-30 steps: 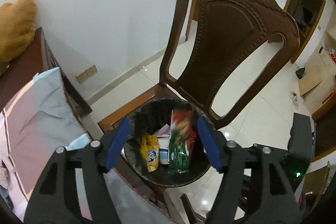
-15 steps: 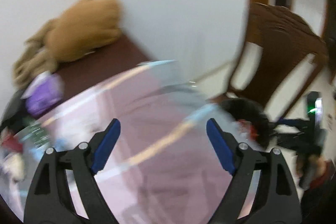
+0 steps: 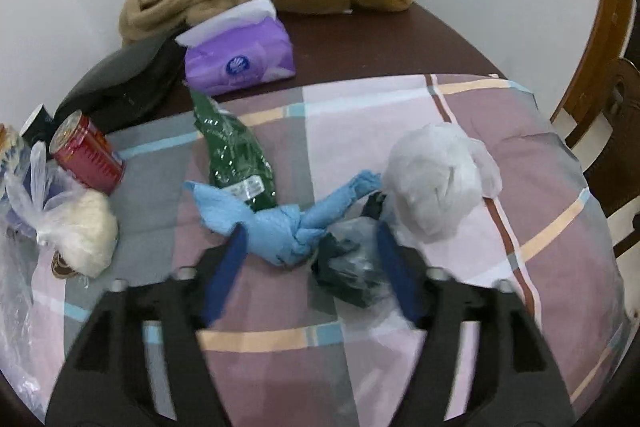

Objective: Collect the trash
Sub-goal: 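Grasp the black plastic bag with the left tool while the right tool grasps the white plastic bag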

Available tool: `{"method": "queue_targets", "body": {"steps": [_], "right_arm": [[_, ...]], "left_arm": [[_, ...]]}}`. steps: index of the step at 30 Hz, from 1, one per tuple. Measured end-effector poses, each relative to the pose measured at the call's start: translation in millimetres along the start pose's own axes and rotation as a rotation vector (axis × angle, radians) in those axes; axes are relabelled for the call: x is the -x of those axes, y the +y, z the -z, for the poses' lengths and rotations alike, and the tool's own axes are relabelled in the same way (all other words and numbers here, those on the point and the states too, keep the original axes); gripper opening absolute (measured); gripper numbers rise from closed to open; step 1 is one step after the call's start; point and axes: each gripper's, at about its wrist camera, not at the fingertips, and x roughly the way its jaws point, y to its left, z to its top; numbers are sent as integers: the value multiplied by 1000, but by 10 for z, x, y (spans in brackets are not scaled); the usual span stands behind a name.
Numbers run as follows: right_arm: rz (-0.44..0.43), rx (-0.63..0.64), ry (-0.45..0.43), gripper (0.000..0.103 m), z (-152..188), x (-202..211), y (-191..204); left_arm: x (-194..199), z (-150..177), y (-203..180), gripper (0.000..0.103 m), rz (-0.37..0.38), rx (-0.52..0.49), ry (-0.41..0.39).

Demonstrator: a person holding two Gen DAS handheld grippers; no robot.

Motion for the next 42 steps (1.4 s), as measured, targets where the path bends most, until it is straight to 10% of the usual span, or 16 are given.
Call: {"method": "queue_targets", "body": {"steps": [14,17,20,30,33,36,42], "right_arm": [[-82,247,58,73,-512,-429,1451],[-95,227,90,73,-651,-672,1546],[-129,200,98,73,-776,-850,1631],[-193,258,150,73,-889,-1196,2092],[-193,311,171,37,-816,-1218,2190],[-213,349,180,23,-690,-1084,2190],[-333,479,198,22,-267,-522,2037]], "left_arm": [[47,48,-119,82,93,-51,5],[-121,89,-106,53,84,-20,70],[-123,128,-14,45,118,22,88],[528,476,141,44,185,-1,7],[635,537,195,45,184,1,-11],[658,557,237,45,181,2,-25],[582,593,360,45,179,24,-12]]}}
